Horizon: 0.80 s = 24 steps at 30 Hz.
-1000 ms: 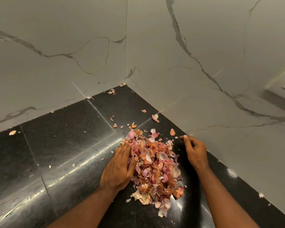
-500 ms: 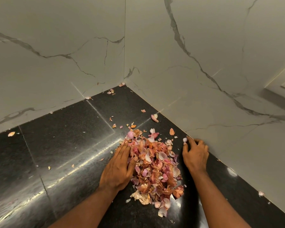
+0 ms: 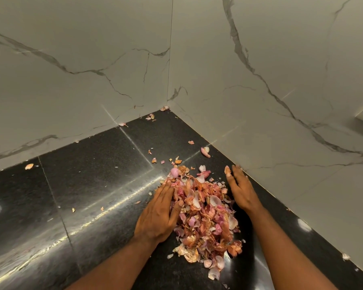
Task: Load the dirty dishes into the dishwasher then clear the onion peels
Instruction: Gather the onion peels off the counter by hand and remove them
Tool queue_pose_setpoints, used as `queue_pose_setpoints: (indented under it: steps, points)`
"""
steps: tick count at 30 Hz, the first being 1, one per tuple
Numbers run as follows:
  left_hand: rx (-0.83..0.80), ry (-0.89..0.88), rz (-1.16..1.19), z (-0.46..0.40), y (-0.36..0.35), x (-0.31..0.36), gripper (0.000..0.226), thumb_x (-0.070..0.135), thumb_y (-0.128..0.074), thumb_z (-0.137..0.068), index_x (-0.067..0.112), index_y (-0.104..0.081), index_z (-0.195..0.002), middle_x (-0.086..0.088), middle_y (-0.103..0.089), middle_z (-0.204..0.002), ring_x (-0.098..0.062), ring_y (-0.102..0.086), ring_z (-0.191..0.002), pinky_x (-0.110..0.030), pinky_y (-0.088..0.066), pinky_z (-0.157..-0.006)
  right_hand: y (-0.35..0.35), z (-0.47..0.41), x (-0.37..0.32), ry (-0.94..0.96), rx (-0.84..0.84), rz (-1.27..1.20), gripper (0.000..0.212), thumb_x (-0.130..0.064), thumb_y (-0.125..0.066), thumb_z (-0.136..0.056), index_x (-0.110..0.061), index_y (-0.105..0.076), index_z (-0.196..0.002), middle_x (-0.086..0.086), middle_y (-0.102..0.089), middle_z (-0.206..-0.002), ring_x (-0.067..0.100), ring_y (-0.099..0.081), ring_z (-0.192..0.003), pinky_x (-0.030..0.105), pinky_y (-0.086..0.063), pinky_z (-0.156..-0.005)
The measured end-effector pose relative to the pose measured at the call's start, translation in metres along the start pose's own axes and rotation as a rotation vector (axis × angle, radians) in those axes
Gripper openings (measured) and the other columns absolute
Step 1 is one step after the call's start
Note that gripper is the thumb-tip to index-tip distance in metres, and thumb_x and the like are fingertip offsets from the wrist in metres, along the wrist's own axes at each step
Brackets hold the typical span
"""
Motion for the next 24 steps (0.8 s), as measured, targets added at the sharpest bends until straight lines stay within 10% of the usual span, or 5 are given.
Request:
queue_pose_setpoints:
  steps: [7,14,17,24]
  points:
    - [0.001,0.004,0.014,0.000,0.003,0.001,0.074,0.071,-0.016,-0.104,0.029,-0.015,-0.165,0.007,-0.012,-0.173,-0.004,-0.005,-0.157,-0.029,-0.009,-0.127,-0.024,0.029,-0.020,0.072,-0.104,-0.246,0.051,-0.067,-0.030,-0.100,-0.051,-0.056,-0.140,-0.013,-0.058,-0.146,0.009,-0.048,-0.140,0.041,-0.040,-0.114]
    - [0.028,-0.006,0.117,0.001,0.007,0.001,0.076,0.072,-0.008,-0.102,0.030,-0.021,-0.164,0.007,-0.019,-0.172,-0.001,-0.009,-0.156,-0.027,-0.011,-0.127,-0.025,0.080,-0.053,0.151,-0.120,-0.291,0.045,-0.014,-0.051,-0.101,-0.041,-0.067,-0.133,-0.021,-0.069,-0.128,0.000,-0.066,-0.116,0.028,-0.054,-0.097]
    - [0.073,0.003,0.278,0.004,0.014,0.003,0.057,0.055,-0.020,-0.108,0.036,-0.024,-0.162,0.006,-0.032,-0.167,0.002,-0.021,-0.151,-0.026,-0.017,-0.127,-0.016,0.086,-0.061,0.158,0.007,-0.201,0.061,0.007,-0.057,-0.094,-0.047,-0.074,-0.117,-0.024,-0.072,-0.120,0.000,-0.071,-0.095,0.021,-0.058,-0.077]
    - [0.248,-0.056,0.496,0.010,0.028,-0.003,0.064,0.002,-0.048,-0.106,0.043,-0.041,-0.154,0.011,-0.054,-0.150,-0.007,-0.050,-0.141,-0.045,-0.043,-0.118,-0.011,0.076,-0.075,0.209,0.100,-0.067,0.022,-0.016,-0.081,-0.088,-0.036,-0.077,-0.096,-0.018,-0.068,-0.099,-0.008,-0.063,-0.094,0.018,-0.057,-0.083]
Point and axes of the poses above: each hand's wrist, its own z-axis away from the middle knuckle, its own y-axis out of the back of the hand, x = y × z, the point moved 3 cm from there along -z, towards the middle knuckle
